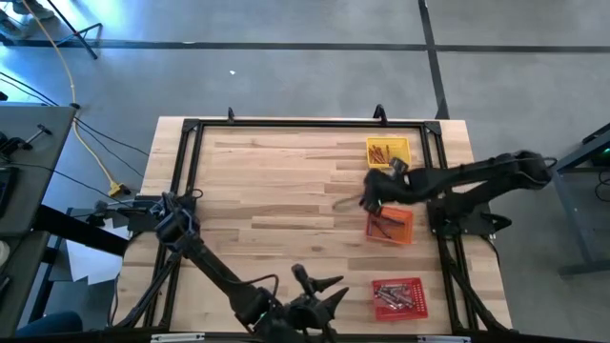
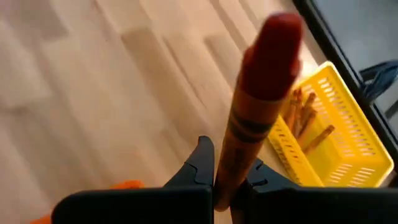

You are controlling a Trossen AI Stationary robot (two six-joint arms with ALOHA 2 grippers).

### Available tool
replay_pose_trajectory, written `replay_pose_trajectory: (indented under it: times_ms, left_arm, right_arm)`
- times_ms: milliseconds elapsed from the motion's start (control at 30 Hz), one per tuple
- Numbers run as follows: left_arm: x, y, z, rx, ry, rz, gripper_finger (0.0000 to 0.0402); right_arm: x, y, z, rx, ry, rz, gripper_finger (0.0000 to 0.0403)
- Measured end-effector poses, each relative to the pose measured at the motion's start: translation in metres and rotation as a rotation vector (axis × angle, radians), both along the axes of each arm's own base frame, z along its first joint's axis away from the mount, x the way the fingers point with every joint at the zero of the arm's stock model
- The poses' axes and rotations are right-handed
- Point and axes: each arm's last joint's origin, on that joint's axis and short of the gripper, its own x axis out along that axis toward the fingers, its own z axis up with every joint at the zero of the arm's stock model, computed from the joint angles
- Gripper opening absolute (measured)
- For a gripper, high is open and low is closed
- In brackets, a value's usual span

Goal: Sort crayons
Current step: Put the orange crayon into the yellow bin

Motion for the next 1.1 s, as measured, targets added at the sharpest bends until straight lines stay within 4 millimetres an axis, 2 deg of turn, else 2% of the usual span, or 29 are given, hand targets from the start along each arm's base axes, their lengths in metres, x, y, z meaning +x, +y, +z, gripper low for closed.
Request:
replay_pose_trajectory:
  times_ms: [233,467,633,900,1100]
  left_arm:
    - [-0.006,-0.003,-0.001,0.037,0.01,0.057,0.0115]
    - [-0.007,0.007,0.004,0.166,0.039,0.289,0.0115]
    - [-0.001,0.017,0.007,0.237,0.102,0.319,0.0115]
    - [0.007,0.037,0.018,0.263,0.132,0.358,0.0115]
    - [0.011,0.043,0.019,0.257,0.129,0.371,0.0115]
  right_arm:
    - [-0.005,-0.064,-0.002,0.078,0.108,-0.03,0.0001]
    - [-0.02,-0.12,0.0,0.158,0.062,-0.071,0.0001]
    - [-0.039,-0.153,0.0,0.165,0.034,-0.176,0.0001]
    - [-0.064,-0.18,-0.001,0.23,-0.013,-0.275,0.0001]
    - [-0.065,-0.187,-0.01,0.262,0.018,-0.301,0.0001]
